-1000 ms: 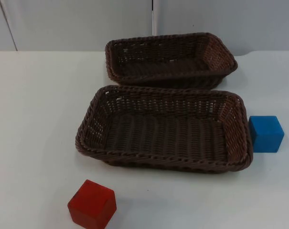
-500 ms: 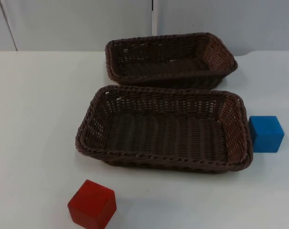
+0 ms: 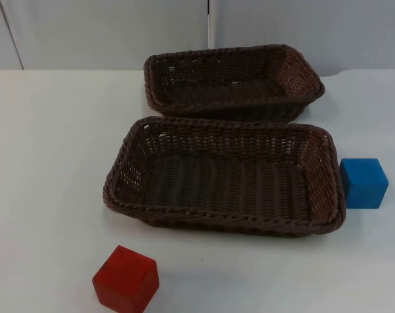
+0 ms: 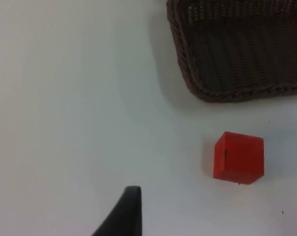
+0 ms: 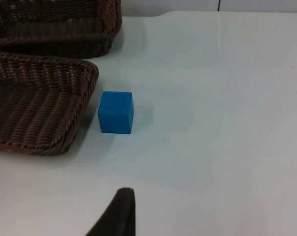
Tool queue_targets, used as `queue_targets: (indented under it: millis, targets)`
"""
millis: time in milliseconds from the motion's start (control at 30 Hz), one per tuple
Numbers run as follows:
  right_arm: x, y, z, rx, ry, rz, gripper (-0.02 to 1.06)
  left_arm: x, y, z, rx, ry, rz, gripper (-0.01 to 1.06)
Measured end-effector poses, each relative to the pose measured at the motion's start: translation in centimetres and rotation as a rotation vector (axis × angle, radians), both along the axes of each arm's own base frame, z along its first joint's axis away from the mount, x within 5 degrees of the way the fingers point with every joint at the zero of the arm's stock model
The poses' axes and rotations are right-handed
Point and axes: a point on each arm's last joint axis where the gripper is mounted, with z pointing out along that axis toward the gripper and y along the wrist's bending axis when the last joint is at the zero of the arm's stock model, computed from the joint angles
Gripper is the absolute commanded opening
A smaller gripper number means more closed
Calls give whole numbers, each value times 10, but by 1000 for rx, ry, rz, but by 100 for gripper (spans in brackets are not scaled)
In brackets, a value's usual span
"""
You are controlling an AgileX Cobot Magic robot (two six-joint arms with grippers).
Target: Pick up one cube with the left hand and place it into the upper basket. Pick up one cube with the right hand and place it into the lower basket.
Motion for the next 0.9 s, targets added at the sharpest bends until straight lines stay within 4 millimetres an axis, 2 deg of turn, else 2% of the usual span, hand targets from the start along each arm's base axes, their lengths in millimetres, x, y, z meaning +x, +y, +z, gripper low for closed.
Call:
queue_targets:
  millis: [333,467,700,900]
  targets:
    - [0,0,0,0,0,0,105,34,-2,10,18,40,-43,105]
    - [0,0,0,-2,0,1,105,56,-7,12,-11,54,-88,105]
    - [0,0,0,-5,0,5,105,80,-16,4,-21,113,-143,105]
    - [0,0,0,-5,0,5,105,96,-38,-7,16,116,-251,105]
